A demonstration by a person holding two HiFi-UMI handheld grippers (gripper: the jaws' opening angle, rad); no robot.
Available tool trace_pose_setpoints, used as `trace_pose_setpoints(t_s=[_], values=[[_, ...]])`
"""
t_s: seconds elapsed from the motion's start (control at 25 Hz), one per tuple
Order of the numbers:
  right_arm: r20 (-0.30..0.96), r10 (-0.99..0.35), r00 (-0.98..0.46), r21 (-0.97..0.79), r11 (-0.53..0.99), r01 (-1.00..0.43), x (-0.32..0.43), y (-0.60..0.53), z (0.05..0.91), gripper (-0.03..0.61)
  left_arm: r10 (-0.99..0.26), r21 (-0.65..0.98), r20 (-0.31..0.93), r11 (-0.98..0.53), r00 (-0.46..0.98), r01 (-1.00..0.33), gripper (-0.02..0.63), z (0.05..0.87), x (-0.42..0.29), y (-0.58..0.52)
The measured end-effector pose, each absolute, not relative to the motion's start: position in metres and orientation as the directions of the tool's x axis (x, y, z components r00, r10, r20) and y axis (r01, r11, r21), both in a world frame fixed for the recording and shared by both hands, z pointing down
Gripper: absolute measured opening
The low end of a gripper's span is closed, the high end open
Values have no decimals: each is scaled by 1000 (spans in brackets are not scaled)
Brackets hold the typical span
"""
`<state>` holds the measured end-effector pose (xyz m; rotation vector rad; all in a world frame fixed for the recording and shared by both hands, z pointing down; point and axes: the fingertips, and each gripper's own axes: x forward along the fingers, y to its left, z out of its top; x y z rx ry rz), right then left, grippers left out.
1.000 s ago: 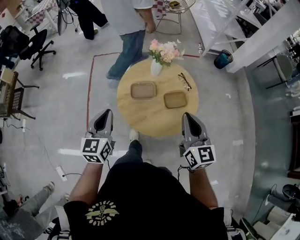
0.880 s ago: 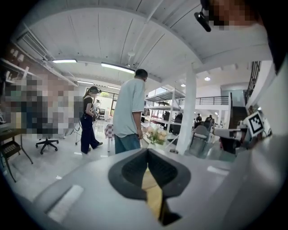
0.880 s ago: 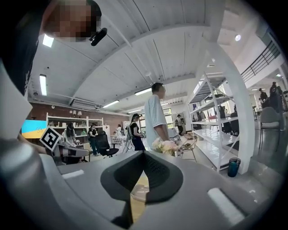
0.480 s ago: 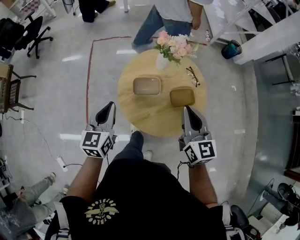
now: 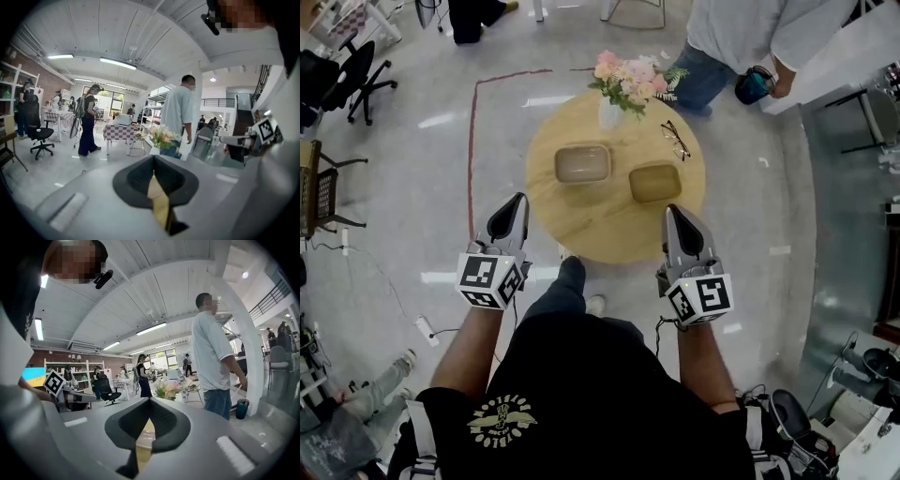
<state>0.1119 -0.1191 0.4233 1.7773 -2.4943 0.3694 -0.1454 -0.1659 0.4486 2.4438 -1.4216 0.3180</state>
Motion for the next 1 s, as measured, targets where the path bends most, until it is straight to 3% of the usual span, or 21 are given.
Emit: trace_pose_setpoints(t_s=[0.48,1.0], values=[[199,-925,-323,-141,299,-944,140,-53,412,0,-828,155,336,-421,448,-894,2,448,-142,-90],[229,-931,-286,-169,251,-953,119,-101,412,1,-789,151,350,-484,505,-862,2,440,-144,-158]])
